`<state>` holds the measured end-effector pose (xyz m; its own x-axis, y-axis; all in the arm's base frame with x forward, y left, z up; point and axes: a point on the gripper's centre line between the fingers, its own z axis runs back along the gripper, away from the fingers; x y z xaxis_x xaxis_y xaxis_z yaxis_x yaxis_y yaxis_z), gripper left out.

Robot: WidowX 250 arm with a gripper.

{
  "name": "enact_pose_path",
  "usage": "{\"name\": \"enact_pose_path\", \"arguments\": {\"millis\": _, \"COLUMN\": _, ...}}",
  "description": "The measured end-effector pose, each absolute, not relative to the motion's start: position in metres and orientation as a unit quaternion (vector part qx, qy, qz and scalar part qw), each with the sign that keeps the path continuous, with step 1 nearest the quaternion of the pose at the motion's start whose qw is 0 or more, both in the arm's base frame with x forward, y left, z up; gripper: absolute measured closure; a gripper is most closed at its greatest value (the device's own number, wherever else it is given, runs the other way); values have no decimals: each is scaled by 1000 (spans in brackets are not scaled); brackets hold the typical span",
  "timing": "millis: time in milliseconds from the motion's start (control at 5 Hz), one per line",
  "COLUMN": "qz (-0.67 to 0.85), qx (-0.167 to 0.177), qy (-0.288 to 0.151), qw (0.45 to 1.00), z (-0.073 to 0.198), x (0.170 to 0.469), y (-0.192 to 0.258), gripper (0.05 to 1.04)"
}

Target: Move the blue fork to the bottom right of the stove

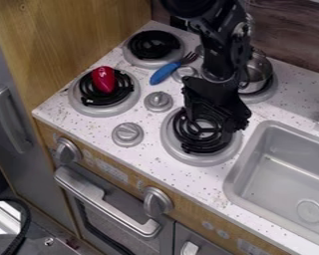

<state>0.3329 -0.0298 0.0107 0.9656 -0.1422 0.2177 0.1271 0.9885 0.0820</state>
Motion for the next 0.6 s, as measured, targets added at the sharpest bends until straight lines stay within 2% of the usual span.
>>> {"name": "enact_pose_path", "arguments": {"millis": 200, "qz": -69, "qx": 34, "qy": -97, "qw": 992, "z": 1, "x": 329, "y": -30, "gripper": 85}}
{"name": "enact_pose_path", "arguments": {"millis": 600, "qz": -2, "qx": 45, "qy": -99, "qw": 994, "z": -11, "x": 377, "y": 47, "gripper": 85}}
